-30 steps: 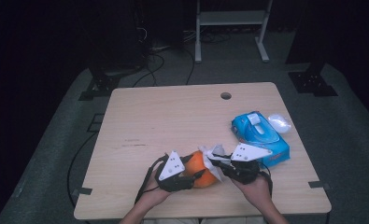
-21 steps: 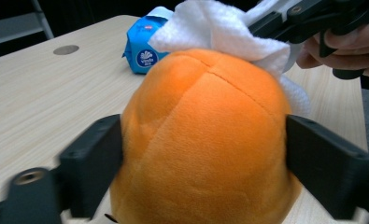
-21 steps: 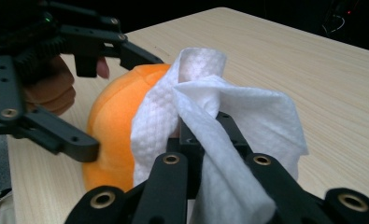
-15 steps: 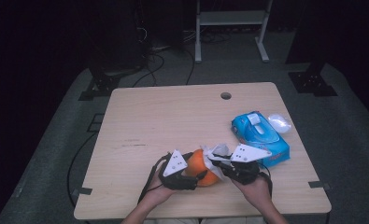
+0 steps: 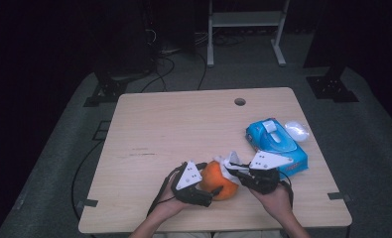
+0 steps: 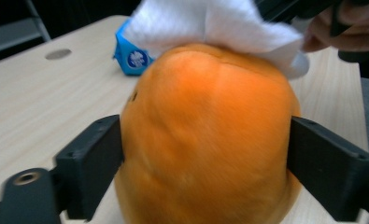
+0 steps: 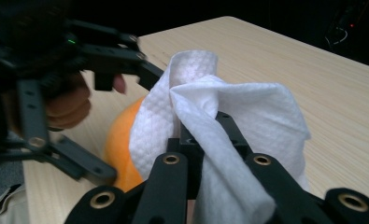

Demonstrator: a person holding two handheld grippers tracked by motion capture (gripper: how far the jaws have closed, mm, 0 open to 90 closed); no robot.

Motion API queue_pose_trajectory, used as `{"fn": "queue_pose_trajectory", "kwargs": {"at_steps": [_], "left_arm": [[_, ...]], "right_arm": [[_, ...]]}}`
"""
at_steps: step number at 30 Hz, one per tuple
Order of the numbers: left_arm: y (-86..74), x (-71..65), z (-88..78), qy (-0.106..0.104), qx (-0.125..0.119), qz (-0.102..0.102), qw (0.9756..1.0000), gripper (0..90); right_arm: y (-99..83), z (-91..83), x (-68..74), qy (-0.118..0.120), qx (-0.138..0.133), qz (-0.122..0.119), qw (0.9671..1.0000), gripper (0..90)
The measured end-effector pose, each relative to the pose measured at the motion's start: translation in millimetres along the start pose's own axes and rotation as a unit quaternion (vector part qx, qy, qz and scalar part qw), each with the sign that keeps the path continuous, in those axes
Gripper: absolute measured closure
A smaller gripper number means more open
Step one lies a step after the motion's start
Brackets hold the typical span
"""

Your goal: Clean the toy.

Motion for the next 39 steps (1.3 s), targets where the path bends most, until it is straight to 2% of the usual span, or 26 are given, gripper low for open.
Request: {"fn": "queue_pose_trajectory", "kwargs": {"at_steps": [2,5,7,9,10,14,16,18,20,23,27,31,33,35,39], "left_arm": [[0.6,-2.3,0.7,0.000,0.002,0.005,1.0000,19.4],[0.6,-7.7,2.8,-0.004,0.000,0.017,0.9999,23.1],[1.9,-8.9,1.8,0.007,0.002,0.027,0.9996,30.7],[3.5,-6.6,-0.2,0.011,-0.004,0.023,0.9997,38.4],[3.9,-5.3,-0.3,0.014,-0.007,0.018,0.9997,40.4],[4.7,-0.4,-1.4,0.023,-0.013,-0.005,0.9996,42.6],[5.3,-0.8,-1.9,0.027,-0.010,-0.002,0.9996,42.8],[6.2,-0.5,-2.9,0.031,-0.013,-0.005,0.9994,43.3],[7.6,1.2,-5.3,0.036,-0.015,-0.006,0.9992,43.8],[10.9,3.6,-8.2,0.050,-0.018,0.004,0.9986,44.4],[11.6,7.7,-10.5,0.063,-0.021,0.007,0.9978,44.9],[11.1,8.1,-9.5,0.074,-0.021,0.021,0.9968,44.8],[10.1,3.4,-6.5,0.065,-0.018,0.028,0.9974,43.6],[8.6,-4.4,-3.3,0.047,-0.011,0.035,0.9982,39.3],[6.6,-10.5,-3.6,0.017,-0.018,0.015,0.9996,36.9]], "right_arm": [[3.7,2.1,9.5,0.006,-0.001,-0.014,0.9999,82.7],[8.1,8.2,27.4,0.036,-0.004,-0.029,0.9989,82.7],[8.6,12.0,32.9,0.026,0.005,-0.050,0.9984,82.7],[9.5,10.6,27.4,0.016,0.001,-0.043,0.9989,82.8],[9.7,7.7,19.4,0.006,-0.006,-0.033,0.9994,82.8],[5.6,-1.4,-2.3,-0.023,-0.015,-0.001,0.9996,82.8],[5.4,-2.0,-1.4,-0.021,-0.018,0.004,0.9996,82.7],[8.2,0.2,7.9,-0.011,-0.020,-0.012,0.9997,82.6],[9.7,0.7,11.4,-0.007,-0.019,-0.021,0.9996,82.7],[7.8,-0.1,3.1,-0.013,-0.019,-0.012,0.9997,82.8],[0.0,-0.3,-7.8,-0.024,-0.007,0.009,0.9996,82.7],[5.9,-1.0,-3.4,-0.023,-0.015,0.006,0.9996,82.6],[9.1,-0.3,0.4,-0.017,-0.021,0.005,0.9996,82.6],[6.1,2.4,0.5,-0.016,-0.012,0.003,0.9998,82.5],[-5.0,-0.8,-7.4,-0.011,0.003,0.031,0.9995,82.6]]}}
Point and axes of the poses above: each handheld gripper's, and its own axes: z roughly forward along the jaws, y roughly out of its top, x roughly to its left, the point moved 7 cm from there along z, roughly forward along the jaws, and after that the axes turned 6 degrees about -x, right-handed, at the moved point
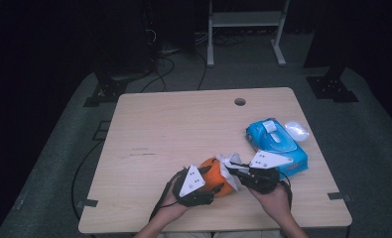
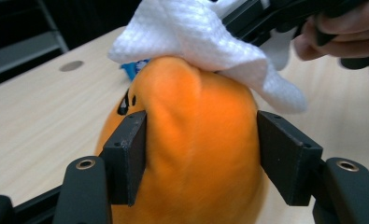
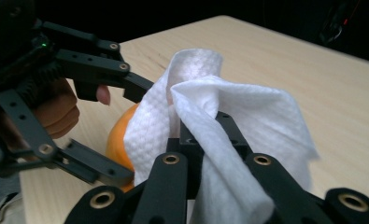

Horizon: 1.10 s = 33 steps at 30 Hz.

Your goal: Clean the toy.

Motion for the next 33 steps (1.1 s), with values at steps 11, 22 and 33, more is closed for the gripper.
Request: {"fn": "queue_pose_trajectory", "kwargs": {"at_steps": [11,22,33], "left_arm": [[4.0,-15.2,-0.2,-0.045,-0.007,-0.006,0.9990,37.9],[-7.0,-7.6,8.2,-0.027,0.020,-0.035,0.9988,35.8],[-9.4,1.7,5.6,-0.014,0.026,-0.046,0.9985,18.2]], "right_arm": [[-15.8,-19.6,-2.3,0.005,0.020,0.007,0.9998,82.6],[-18.8,-28.4,19.1,0.030,0.029,-0.029,0.9987,82.5],[-26.6,-23.8,2.7,-0.001,0.053,-0.029,0.9982,82.5]]}}
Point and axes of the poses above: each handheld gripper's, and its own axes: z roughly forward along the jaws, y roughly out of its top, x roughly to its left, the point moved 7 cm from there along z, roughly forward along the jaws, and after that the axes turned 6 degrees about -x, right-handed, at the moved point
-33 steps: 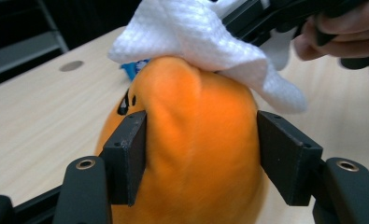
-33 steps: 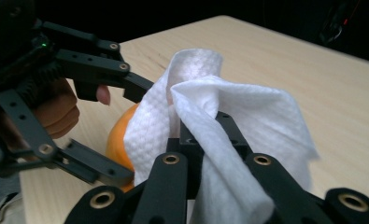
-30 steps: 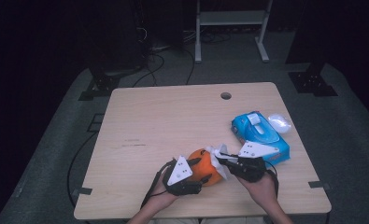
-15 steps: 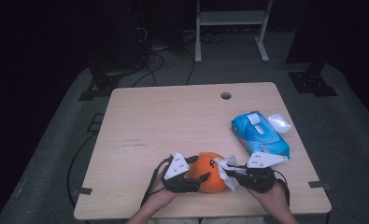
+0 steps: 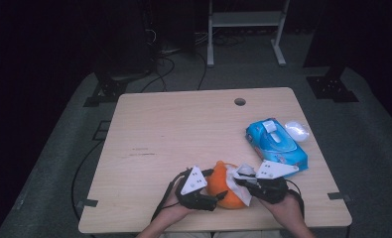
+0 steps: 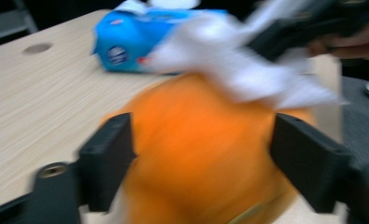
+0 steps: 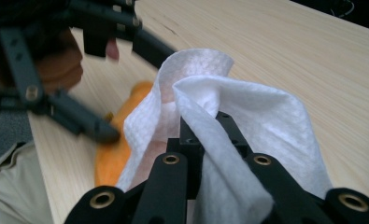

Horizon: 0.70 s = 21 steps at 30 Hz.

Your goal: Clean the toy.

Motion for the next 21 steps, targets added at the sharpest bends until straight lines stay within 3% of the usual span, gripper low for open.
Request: {"fn": "queue_pose_trajectory", "kwargs": {"at_steps": [2,4,8,11,17,21], "left_arm": [[-2.4,1.4,2.0,-0.007,0.004,-0.017,0.9998,17.7],[-4.5,-5.6,5.4,-0.022,0.011,-0.002,0.9997,23.9],[-6.2,-14.8,7.6,-0.022,0.018,0.031,0.9991,30.5],[-8.3,-16.1,5.6,-0.021,0.023,0.048,0.9984,33.2],[-9.8,-16.5,6.3,-0.019,0.021,0.054,0.9982,34.5],[-11.5,-16.4,5.3,-0.022,0.022,0.056,0.9979,34.6]], "right_arm": [[-5.7,-6.1,-2.2,0.001,0.003,0.007,1.0000,82.5],[-8.1,-10.1,0.7,0.007,0.001,0.006,1.0000,82.5],[-3.3,-5.2,18.5,0.031,-0.001,-0.014,0.9994,82.4],[1.6,5.0,22.2,0.032,0.001,-0.027,0.9991,82.5],[10.6,20.7,3.5,0.013,-0.003,-0.012,0.9998,82.8],[7.3,18.8,-16.0,-0.011,-0.002,0.006,0.9999,82.7]]}}
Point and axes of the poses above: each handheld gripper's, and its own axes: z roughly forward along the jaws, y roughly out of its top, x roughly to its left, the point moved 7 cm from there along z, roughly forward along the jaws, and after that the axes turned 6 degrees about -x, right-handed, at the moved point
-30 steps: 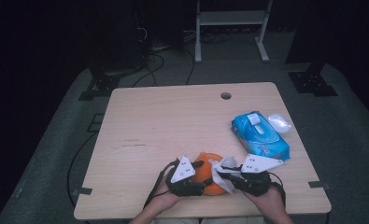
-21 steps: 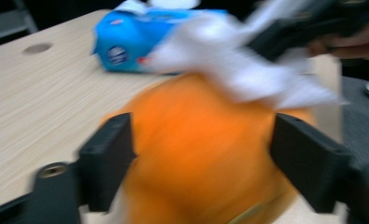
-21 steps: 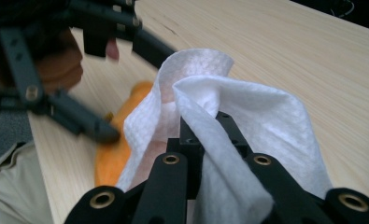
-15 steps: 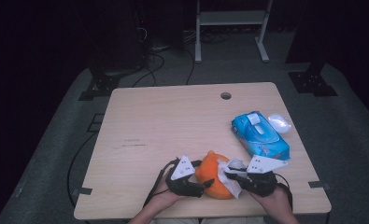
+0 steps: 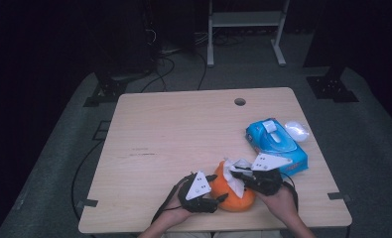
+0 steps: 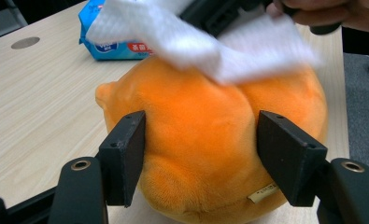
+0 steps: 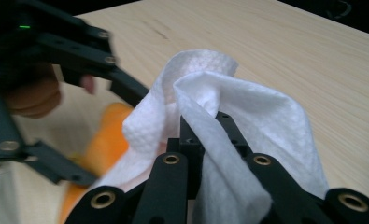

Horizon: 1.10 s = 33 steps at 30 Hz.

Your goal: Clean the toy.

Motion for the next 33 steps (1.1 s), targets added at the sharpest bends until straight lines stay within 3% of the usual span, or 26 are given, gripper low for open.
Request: {"fn": "queue_pose_trajectory", "kwargs": {"at_steps": [3,5,9,12,15,19,25,29,33], "left_arm": [[-1.2,0.9,-1.7,0.001,0.002,-0.003,1.0000,34.5],[-1.0,1.6,-1.7,0.002,0.002,-0.001,1.0000,34.1],[-0.5,1.7,0.7,-0.001,0.003,-0.001,1.0000,32.9],[-0.1,-0.5,1.2,-0.001,0.005,0.005,1.0000,33.3],[0.0,-1.7,0.9,-0.001,0.008,0.011,0.9999,34.1],[-0.9,-2.6,0.4,-0.003,0.009,0.011,0.9999,34.6],[-2.3,-1.2,0.5,-0.004,0.007,0.005,1.0000,34.7],[-1.7,-2.0,1.0,-0.002,0.007,0.011,0.9999,34.6],[-2.3,-1.1,1.7,0.003,0.008,0.009,0.9999,34.4]], "right_arm": [[-11.1,-9.7,-12.7,-0.013,0.010,0.016,0.9998,82.7],[-19.7,-20.8,-12.9,-0.011,0.014,0.023,0.9996,82.7],[-28.9,-43.9,2.1,0.003,0.009,0.021,0.9997,82.7],[-28.3,-51.5,16.0,0.016,0.004,0.015,0.9997,82.6],[-19.6,-43.8,24.3,0.031,-0.002,0.007,0.9995,82.6],[-2.5,-16.9,25.7,0.039,-0.003,-0.003,0.9992,82.7],[8.6,17.1,6.6,0.032,0.013,0.005,0.9994,82.7],[1.4,9.5,-10.9,0.009,0.020,0.021,0.9995,82.6],[-13.2,-15.7,-11.2,0.002,0.018,0.032,0.9993,82.6]]}}
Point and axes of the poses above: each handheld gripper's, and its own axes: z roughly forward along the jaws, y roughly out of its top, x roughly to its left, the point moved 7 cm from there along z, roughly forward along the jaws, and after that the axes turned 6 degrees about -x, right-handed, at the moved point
